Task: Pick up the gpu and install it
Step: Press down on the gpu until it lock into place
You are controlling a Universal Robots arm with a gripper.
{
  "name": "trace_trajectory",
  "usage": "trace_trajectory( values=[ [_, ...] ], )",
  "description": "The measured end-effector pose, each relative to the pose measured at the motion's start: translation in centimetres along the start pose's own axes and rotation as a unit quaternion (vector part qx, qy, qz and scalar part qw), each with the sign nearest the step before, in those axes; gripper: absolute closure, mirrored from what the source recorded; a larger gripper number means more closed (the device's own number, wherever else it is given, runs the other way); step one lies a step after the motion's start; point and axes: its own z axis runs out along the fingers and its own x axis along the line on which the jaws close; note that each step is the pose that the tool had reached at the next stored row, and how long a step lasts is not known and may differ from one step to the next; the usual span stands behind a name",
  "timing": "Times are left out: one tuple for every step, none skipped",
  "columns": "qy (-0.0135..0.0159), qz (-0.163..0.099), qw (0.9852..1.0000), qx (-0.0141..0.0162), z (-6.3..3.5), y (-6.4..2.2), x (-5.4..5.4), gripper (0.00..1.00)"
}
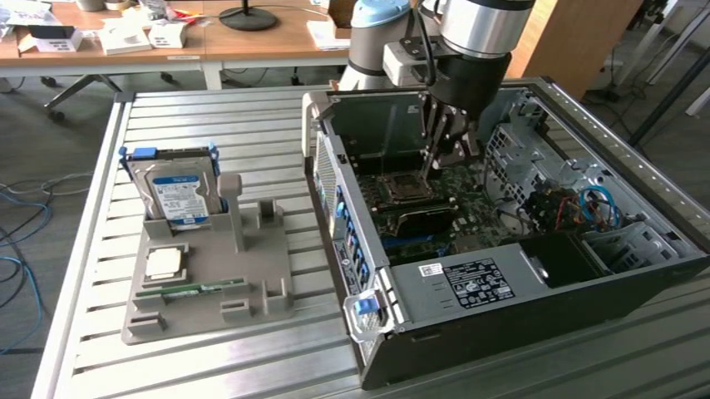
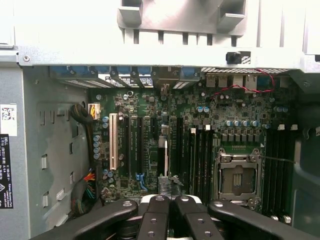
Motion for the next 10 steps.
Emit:
trace_trajectory(
  values=[
    [0.0, 0.0, 1.0, 0.0, 0.0, 0.0, 0.0, 0.89],
    [0.0, 0.0, 1.0, 0.0, 0.05, 0.0, 0.0, 0.89],
    [0.0001, 0.0, 1.0, 0.0, 0.21, 0.01, 0.0, 0.89],
    [0.0, 0.0, 1.0, 0.0, 0.41, 0.01, 0.0, 0.89],
    [0.0, 0.0, 1.0, 0.0, 0.58, 0.01, 0.0, 0.89],
    [0.0, 0.0, 1.0, 0.0, 0.77, 0.01, 0.0, 0.89],
    [0.0, 0.0, 1.0, 0.0, 0.95, 0.02, 0.0, 0.89],
    [0.0, 0.0, 1.0, 0.0, 1.13, 0.02, 0.0, 0.89],
    [0.0, 0.0, 1.0, 0.0, 1.31, 0.02, 0.0, 0.89],
    [0.0001, 0.0, 1.0, 0.0, 1.49, 0.02, 0.0, 0.89]
  ],
)
